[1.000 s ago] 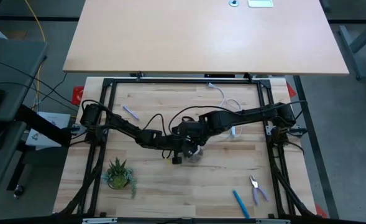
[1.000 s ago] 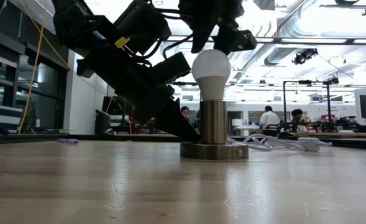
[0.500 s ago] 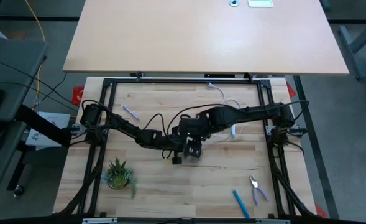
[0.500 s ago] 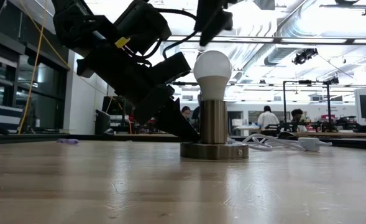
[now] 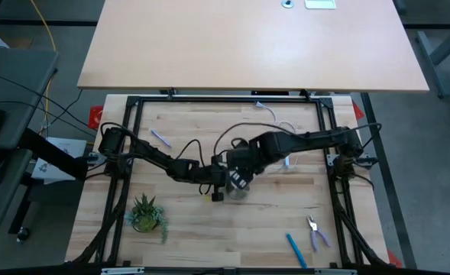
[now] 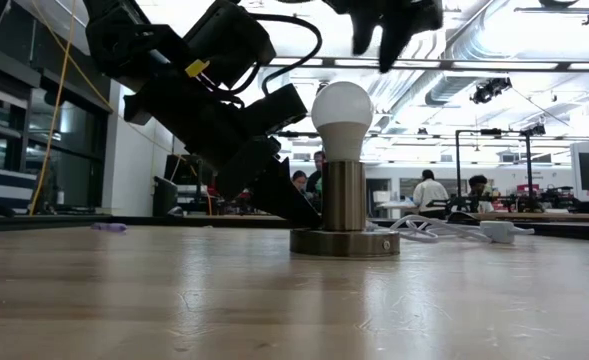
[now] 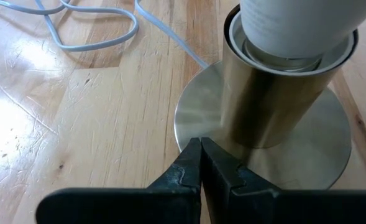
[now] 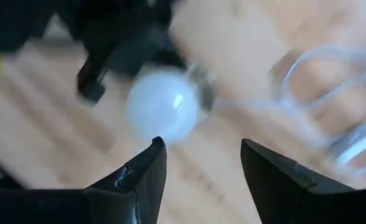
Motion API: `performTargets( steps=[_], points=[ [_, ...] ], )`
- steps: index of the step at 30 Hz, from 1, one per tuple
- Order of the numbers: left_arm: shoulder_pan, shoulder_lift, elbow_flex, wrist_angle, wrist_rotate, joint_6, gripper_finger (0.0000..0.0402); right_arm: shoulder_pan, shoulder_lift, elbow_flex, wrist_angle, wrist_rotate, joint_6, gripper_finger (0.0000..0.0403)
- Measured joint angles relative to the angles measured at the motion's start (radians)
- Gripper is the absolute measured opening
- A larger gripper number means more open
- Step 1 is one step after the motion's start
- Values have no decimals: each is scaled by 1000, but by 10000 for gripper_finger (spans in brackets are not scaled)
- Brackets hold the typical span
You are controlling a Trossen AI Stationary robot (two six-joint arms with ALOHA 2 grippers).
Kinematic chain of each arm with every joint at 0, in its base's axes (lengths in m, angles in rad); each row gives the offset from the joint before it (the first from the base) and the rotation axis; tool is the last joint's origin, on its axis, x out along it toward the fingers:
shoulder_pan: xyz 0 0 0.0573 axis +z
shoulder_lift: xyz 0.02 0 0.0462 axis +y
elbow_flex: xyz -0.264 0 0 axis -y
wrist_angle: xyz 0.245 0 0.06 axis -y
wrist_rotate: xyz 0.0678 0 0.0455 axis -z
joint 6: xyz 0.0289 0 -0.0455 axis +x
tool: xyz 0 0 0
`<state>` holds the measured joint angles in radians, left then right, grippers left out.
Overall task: Screw lightbulb
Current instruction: Insert the lightbulb in the lamp
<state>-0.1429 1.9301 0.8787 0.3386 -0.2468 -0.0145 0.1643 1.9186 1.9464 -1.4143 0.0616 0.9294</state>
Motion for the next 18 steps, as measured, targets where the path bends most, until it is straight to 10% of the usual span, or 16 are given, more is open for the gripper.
performTargets(
  steps=[18],
  points=[
    [7, -21, -1, -21, -2, 44, 0, 78, 0, -13, 216, -148, -404, 197]
  ],
)
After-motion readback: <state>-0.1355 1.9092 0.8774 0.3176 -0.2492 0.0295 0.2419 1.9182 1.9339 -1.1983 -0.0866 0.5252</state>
